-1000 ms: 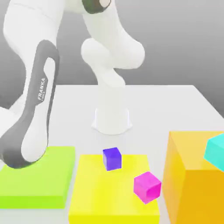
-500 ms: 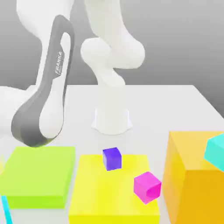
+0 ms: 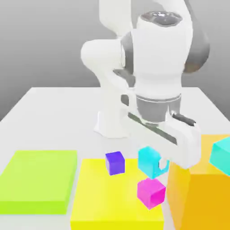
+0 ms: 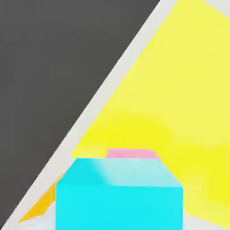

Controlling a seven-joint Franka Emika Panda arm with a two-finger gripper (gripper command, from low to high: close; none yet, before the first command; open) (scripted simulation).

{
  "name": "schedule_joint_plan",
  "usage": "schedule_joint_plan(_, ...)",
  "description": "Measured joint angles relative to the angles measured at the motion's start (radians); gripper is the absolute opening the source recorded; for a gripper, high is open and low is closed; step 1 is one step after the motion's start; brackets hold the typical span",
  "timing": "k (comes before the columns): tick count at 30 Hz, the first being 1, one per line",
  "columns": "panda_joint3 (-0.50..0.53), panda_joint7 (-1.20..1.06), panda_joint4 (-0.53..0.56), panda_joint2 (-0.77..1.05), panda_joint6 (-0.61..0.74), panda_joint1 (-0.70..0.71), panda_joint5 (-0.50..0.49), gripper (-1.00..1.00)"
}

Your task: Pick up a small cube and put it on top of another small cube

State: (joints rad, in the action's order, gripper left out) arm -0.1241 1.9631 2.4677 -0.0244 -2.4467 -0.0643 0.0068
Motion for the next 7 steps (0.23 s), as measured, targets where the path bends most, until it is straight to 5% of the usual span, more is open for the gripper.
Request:
schedule_joint_plan(3, 0.001, 0.022, 0.023, 0.073, -0.095, 0.002, -0.021, -1.00)
schedule_joint_plan(4, 0.000, 0.025, 0.028, 0.092, -0.118, -0.001, -0.023, 1.00)
schedule_joint_plan(7, 0.000, 0.025, 0.028, 0.092, -0.118, -0.001, -0.023, 1.00)
